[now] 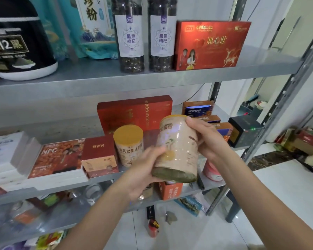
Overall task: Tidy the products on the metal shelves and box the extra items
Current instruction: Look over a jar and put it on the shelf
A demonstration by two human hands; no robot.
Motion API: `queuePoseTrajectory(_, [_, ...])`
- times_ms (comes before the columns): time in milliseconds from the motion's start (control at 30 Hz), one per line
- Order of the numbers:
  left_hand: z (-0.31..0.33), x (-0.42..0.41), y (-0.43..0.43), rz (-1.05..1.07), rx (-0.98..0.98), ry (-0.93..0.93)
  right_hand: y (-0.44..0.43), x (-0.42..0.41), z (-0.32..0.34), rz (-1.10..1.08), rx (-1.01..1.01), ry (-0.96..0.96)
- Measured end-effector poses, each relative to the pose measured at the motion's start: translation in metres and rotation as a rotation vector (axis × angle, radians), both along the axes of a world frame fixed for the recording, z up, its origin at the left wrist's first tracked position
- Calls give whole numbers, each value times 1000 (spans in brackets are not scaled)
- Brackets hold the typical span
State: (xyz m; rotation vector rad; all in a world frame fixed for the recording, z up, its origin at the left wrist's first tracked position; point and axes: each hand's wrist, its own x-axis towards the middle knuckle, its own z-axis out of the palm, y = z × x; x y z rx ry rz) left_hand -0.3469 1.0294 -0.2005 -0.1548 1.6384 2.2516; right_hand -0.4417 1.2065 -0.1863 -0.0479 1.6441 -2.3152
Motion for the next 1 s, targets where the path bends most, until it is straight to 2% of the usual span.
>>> queuePoseTrajectory(33, [-1, 2, 1, 3, -63, 28, -3, 0, 4, -22, 69, 48])
queuePoseTrajectory(100, [-1, 3, 3, -3, -2, -21, -12, -3, 6, -74, 112, 50])
queuePoseTrajectory(200, [-2, 0, -3, -16, 332, -211, -19, -9, 2, 78, 76, -27])
queuePoseTrajectory(267, [-4, -1, -9, -78, 589, -318, -19, -9, -9, 197, -4, -172])
queuePoseTrajectory(367, [-8, -2, -17, -123, 729, -323, -26, -2, -29, 260, -212, -369])
queuePoseTrajectory(467, [-4, -7, -28, -138, 596, -300, -37, 2, -40, 200, -283, -357])
queuePoseTrajectory(533, [0, -13, -40, -110, 358, -230, -40, 0, -36, 152, -254, -272])
queuePoseTrajectory(633, [2, -16, -53, -33, -104, -23, -41, -7, -19, 52, 59, -48])
queuePoseTrajectory(700, [2, -15, -55, -46, -241, 74, -47, -10, -8, -2, 299, 53])
queuePoseTrajectory(733, [2, -15, -56, -50, -226, 79, -52, -12, -3, -28, 379, 80])
queuePoseTrajectory(833, [-7, -20, -62, -45, -39, 5, -58, -15, 9, -29, 507, 83])
queuePoseTrajectory(1000, [-31, -27, -75, -93, 502, -182, -55, -15, -2, 106, 169, -130])
